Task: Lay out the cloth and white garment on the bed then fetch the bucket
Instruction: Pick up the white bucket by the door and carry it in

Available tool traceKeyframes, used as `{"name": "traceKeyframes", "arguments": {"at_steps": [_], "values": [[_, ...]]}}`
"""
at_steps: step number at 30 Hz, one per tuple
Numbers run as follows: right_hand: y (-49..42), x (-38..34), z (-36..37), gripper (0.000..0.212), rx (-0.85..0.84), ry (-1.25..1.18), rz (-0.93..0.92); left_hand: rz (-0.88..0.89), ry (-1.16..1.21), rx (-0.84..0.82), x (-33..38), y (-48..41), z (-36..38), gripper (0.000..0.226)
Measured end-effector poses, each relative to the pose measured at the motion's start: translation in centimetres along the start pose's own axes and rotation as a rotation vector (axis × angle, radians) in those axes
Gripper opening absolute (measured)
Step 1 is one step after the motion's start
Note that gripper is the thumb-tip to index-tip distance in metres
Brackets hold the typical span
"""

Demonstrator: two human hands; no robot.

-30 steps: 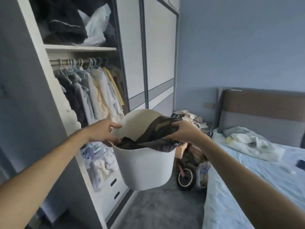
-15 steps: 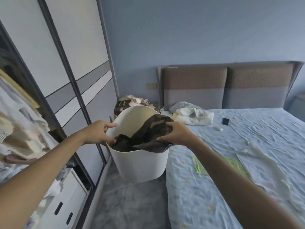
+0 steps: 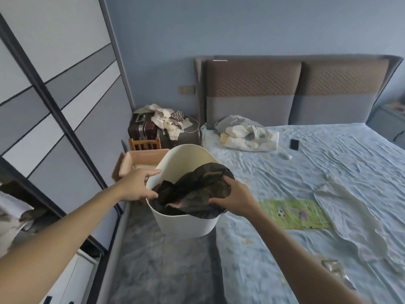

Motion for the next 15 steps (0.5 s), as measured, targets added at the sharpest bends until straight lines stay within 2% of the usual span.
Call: {"name": "traceKeyframes", "arguments": {"at_steps": [8,11,15], "values": [[-4.8,10.8,10.2,0.079,-0.055,-0.012,0.052,-0.075,0.087,-0.018,-7.2,-12.6,9.1,0.100],[-4.9,17.1,16.9,0.079,-0.054,-0.048,0.092,-0.064,0.094,-0.046,-11.1,-19.2,15.0,0.099],[-4.3,27.2,27.7,0.089,-0.041,-0.083,0.161,-0.016,0.049,-0.065,-17.0,-28.6,25.0,0.094]]}}
Point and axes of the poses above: each hand's wrist, its own y-axis away from the middle knuckle, its own z-axis out of the palm, x = y × z, the point moved 5 cm from there along -y, towards the middle knuckle, and after that the axes turned 15 degrees about -z, right-handed, at the moved point
